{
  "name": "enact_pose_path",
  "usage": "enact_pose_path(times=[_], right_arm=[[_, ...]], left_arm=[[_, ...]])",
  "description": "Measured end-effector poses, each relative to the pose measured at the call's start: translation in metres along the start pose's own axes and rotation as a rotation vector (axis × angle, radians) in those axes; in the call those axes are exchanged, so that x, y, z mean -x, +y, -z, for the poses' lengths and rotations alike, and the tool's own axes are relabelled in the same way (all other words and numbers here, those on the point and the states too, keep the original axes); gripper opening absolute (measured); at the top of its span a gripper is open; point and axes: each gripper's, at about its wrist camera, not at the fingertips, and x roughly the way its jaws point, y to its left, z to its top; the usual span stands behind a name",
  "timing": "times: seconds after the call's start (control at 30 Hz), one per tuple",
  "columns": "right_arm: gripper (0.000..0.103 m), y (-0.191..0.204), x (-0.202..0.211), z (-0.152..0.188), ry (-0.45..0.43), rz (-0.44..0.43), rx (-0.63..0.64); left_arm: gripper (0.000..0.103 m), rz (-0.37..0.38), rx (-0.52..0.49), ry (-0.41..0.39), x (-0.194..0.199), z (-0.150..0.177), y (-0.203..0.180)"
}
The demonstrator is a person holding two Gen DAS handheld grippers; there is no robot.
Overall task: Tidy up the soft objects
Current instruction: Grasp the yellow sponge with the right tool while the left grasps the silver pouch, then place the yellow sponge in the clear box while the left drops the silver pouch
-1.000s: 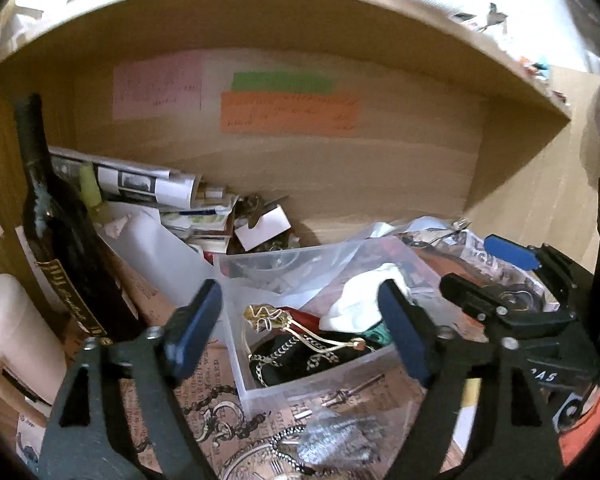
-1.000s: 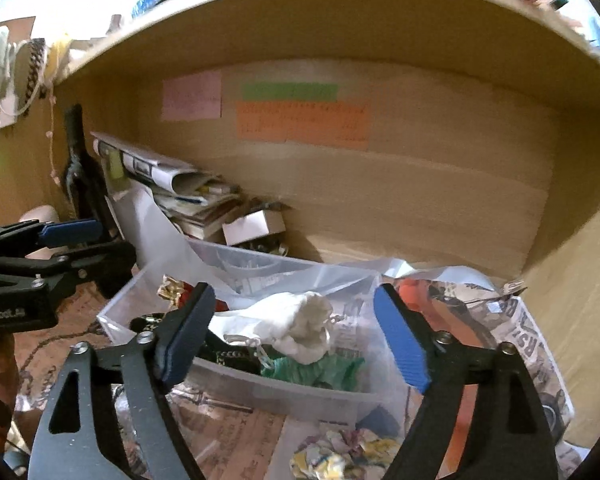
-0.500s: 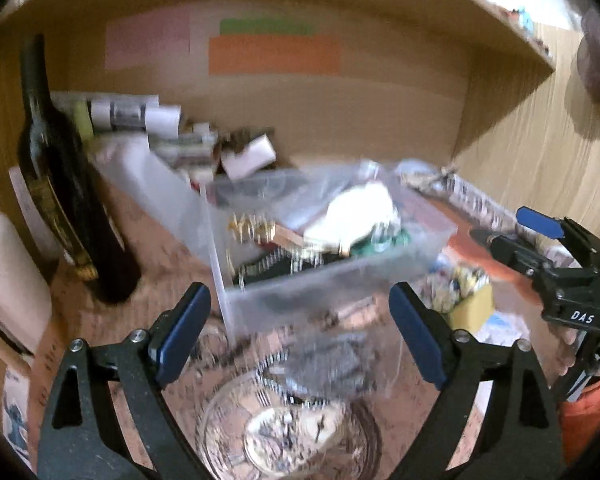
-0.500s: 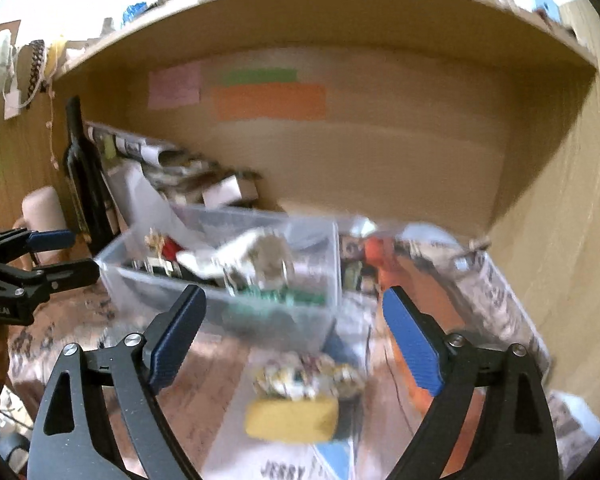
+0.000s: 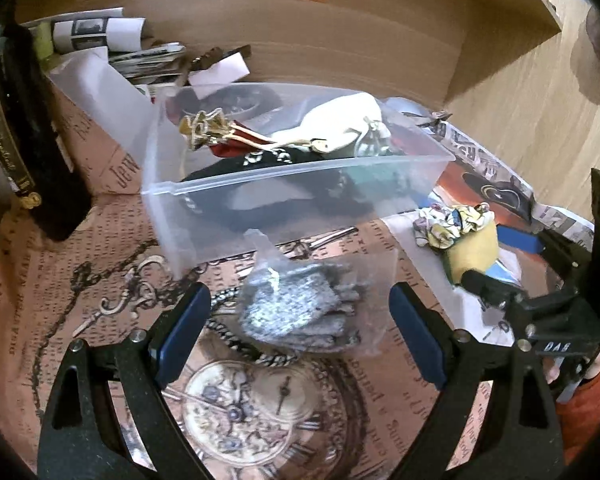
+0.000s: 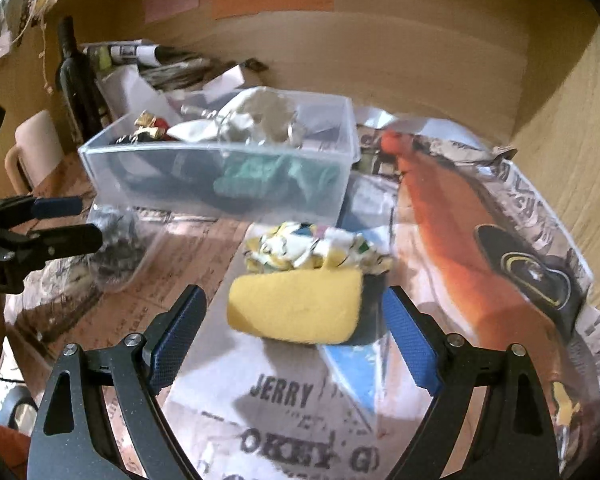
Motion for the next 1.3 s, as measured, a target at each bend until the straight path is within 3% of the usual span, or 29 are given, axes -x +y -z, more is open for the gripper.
enact_pose_path(times=[0.07, 0.13, 0.33, 0.6, 1.0, 1.3], right_arm=[[0.081, 0.003, -0.004, 0.001, 0.010, -0.010, 0.001], [0.061, 0.006, -0.008, 0.002, 0.028, -0.014, 0.008], [0.059, 0.008, -0.001, 0.003, -0.006, -0.026, 0.006], [0.058, 0.012, 0.020, -0.003, -0.069, -0.052, -0.005], [0.058, 0.004, 0.059, -0.027, -0.214, -0.056, -0.038], [0.058, 0.005, 0.069, -0.051, -0.306, -0.051, -0.028]], left_arm=[[0.091, 0.015, -0.003, 0.013, -0.004, 0.000, -0.003], [0.083, 0.015, -0.001, 0.023, -0.007, 0.000, -0.004], [0.061, 0.020, -0.013, 0.064, -0.020, 0.004, -0.002], [0.040, 0.026, -0.039, 0.013, -0.004, 0.000, -0.007], [0.038, 0.045, -0.051, -0.143, 0.040, -0.022, -0.015], [0.038, 0.010, -0.019, -0.288, 0.074, -0.047, -0.005]])
